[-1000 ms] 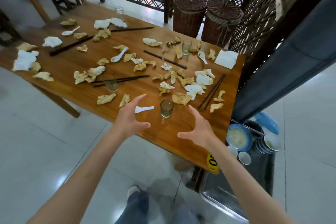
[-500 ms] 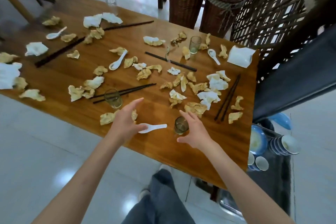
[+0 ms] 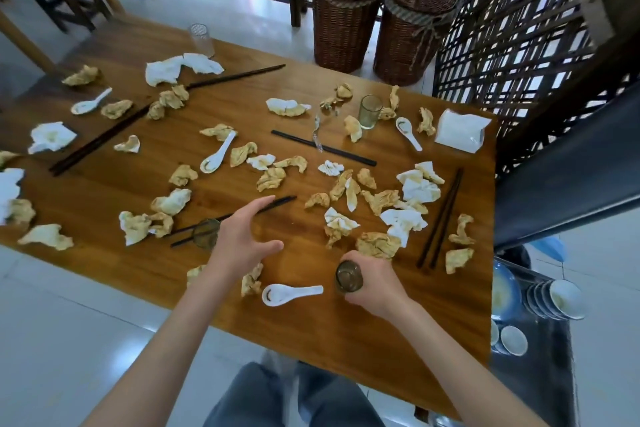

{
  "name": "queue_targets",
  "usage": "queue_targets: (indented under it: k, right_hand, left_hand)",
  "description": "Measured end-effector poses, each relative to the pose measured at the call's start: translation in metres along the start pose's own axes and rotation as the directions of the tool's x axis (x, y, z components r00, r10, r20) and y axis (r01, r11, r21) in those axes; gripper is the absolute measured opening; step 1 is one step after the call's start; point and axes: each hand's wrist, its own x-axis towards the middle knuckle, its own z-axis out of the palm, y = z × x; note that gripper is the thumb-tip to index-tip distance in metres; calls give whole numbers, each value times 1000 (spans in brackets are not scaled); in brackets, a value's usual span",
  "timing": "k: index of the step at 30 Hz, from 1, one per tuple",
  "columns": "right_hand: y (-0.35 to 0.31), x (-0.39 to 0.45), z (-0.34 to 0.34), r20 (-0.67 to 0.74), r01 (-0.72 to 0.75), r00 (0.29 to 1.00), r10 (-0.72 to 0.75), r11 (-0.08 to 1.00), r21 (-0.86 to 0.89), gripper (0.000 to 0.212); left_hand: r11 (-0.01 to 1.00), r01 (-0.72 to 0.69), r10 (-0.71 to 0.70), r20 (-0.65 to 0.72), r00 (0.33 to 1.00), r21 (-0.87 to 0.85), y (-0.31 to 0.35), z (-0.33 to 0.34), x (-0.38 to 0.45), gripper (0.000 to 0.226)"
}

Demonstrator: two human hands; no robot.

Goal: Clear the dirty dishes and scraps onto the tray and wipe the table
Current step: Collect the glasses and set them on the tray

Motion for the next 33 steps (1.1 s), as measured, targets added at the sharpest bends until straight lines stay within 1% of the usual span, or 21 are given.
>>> queue_targets:
  k: [3,6,9,13,17,21,23,25,28,33]
  right_hand:
    - [-14,7,-5,-50,7,999,-6,1000,5,56]
    - [-35,16,-6,-108,3,994,-2,1000,13,55]
    - [-57,25,-1,-168,-25,985,29,999,24,59]
    - [-89,37,14,-252,-68,964,82,996,64,61]
    - [-119,46,33,-296,-124,942,159,983,132,61]
    - [-145,47,50,-346,-168,909,233,964,207,58]
    - [-155,45,56,-362,-188,893,268,952,242,57]
    - [-163,42,60,-380,-202,876,296,942,269,58]
    - [-171,35,64,-397,-218,856,331,928,304,56]
    - [-181,21,68,-435,-235,817,378,908,347,52]
  left_hand:
    - [1000,-20,20,20,1000,1,-4,-6,10,79]
    - [996,-73,71,55,996,43,-16,-20,19,76]
    - [986,-130,118,113,987,106,-33,-37,25,76]
    - [965,-176,130,227,965,196,-61,-63,40,79]
    - [933,-269,160,397,904,239,-83,-78,54,82]
    - [895,-375,211,514,832,240,-101,-83,62,82]
    - [882,-402,209,559,803,248,-108,-81,62,81]
    - [872,-413,200,579,790,263,-114,-79,61,78]
    - [869,-421,211,574,792,261,-122,-77,61,77]
    - [863,-440,242,562,791,247,-127,-77,62,68]
